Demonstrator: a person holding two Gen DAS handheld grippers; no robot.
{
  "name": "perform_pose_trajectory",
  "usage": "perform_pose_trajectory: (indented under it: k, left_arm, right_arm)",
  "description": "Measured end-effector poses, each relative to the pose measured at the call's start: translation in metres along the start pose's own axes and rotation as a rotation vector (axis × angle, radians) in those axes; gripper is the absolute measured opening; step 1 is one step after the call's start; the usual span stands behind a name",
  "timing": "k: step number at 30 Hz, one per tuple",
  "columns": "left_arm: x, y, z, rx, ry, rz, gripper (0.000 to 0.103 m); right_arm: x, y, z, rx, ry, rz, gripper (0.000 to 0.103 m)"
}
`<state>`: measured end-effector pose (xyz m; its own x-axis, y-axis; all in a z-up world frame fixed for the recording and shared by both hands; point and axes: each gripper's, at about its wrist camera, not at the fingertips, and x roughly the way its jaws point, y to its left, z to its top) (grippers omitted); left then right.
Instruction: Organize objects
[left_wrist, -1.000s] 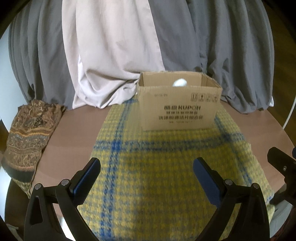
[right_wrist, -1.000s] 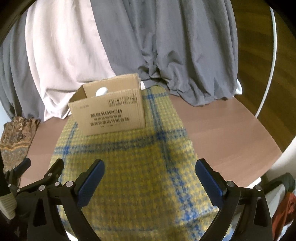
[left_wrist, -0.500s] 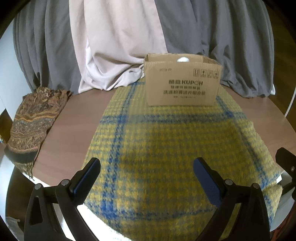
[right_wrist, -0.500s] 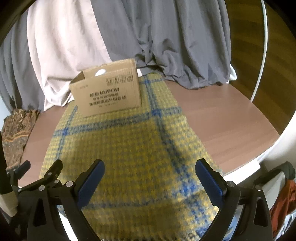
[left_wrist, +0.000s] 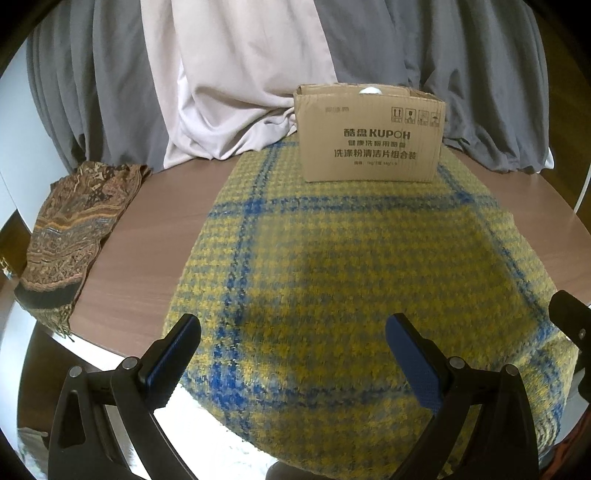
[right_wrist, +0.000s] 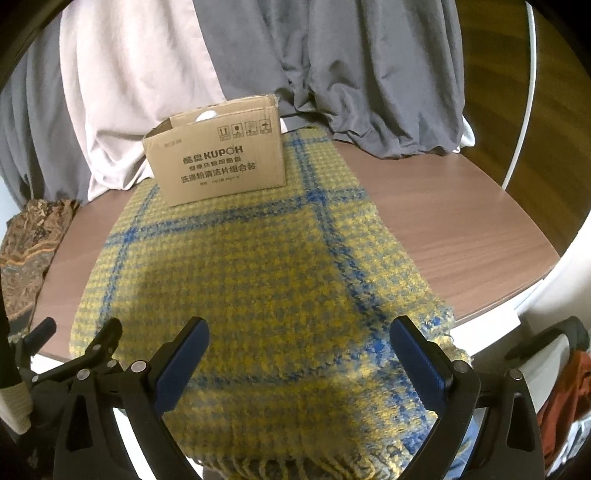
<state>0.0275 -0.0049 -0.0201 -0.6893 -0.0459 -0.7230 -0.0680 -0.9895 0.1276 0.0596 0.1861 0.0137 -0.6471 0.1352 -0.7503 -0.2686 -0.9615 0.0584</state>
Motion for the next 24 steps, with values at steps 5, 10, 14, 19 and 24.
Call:
perform_pose_trajectory:
  k: [5, 10, 14, 19, 24]
  left_arm:
    - [0.0, 0.0016, -0.0002, -0.002, 0.001, -0.002, 0.102]
    - [0.0005, 0.0009, 0.0001, 0.005, 0.002, -0.007, 0.102]
    - [0.0006, 0.0015, -0.0002, 0.003, 0.005, -0.007, 0.102]
    - [0.0012, 0.0015, -0.0002, 0.004, 0.005, -0.008, 0.102]
    - [0.0005, 0.0013, 0.0002, 0.003, 0.003, -0.009, 0.102]
  right_arm:
    - [-0.0011, 0.0001, 0.0008, 0.006, -0.002, 0.0, 0.099]
    - [-0.0018, 0.0006, 0.0003, 0.005, -0.002, 0.0, 0.099]
    - [-0.0021, 0.0, 0.0, 0.008, -0.003, 0.003, 0.099]
    - [-0.002, -0.0007, -0.0003, 0.008, -0.001, 0.005, 0.099]
    - [-0.002, -0.0011, -0.0007, 0.01, -0.001, 0.006, 0.099]
